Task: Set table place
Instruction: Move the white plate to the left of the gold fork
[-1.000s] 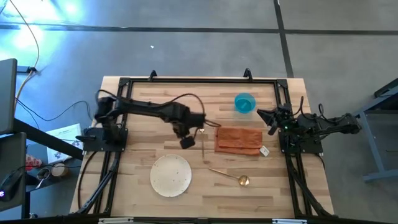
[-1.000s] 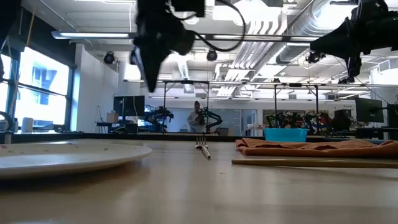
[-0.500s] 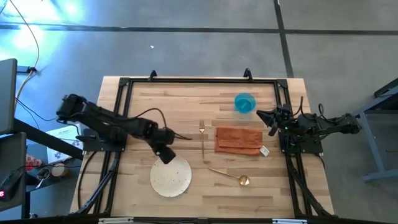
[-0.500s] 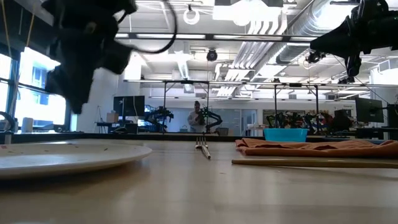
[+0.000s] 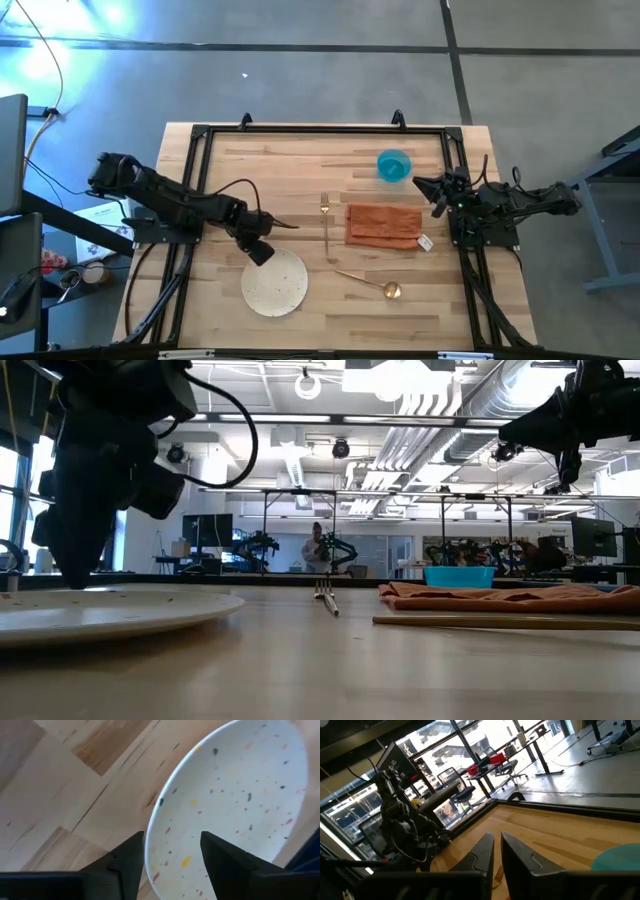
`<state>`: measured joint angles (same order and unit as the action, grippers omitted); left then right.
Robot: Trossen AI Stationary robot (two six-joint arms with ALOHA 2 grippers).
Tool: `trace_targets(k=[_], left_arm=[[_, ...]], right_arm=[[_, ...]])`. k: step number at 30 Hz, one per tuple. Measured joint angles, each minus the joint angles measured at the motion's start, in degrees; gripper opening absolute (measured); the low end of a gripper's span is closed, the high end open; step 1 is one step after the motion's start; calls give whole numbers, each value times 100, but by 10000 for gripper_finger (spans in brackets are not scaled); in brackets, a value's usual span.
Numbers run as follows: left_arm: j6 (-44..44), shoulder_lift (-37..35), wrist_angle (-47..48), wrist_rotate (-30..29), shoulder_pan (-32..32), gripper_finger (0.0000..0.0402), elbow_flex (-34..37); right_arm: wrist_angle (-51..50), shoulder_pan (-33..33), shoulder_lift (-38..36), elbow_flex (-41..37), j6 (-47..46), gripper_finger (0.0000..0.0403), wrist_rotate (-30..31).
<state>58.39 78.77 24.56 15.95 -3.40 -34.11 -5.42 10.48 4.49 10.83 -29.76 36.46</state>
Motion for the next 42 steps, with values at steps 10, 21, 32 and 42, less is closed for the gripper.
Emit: trace_targets(k=[10,21,32,42], left_arm=[[-104,638,-315,191,4,172,-13],[-118,686,-378,60,0,63,0],[115,699,-978,-507,-4,8,-7],[297,703,-1188,-455,4,3,2]], right_arm=[[8,1,0,0,0,26,106],[8,0,0,0,17,26,278],[65,2,52,0,-27,26,276],[174,2,1119,2,-1041,2,-603]])
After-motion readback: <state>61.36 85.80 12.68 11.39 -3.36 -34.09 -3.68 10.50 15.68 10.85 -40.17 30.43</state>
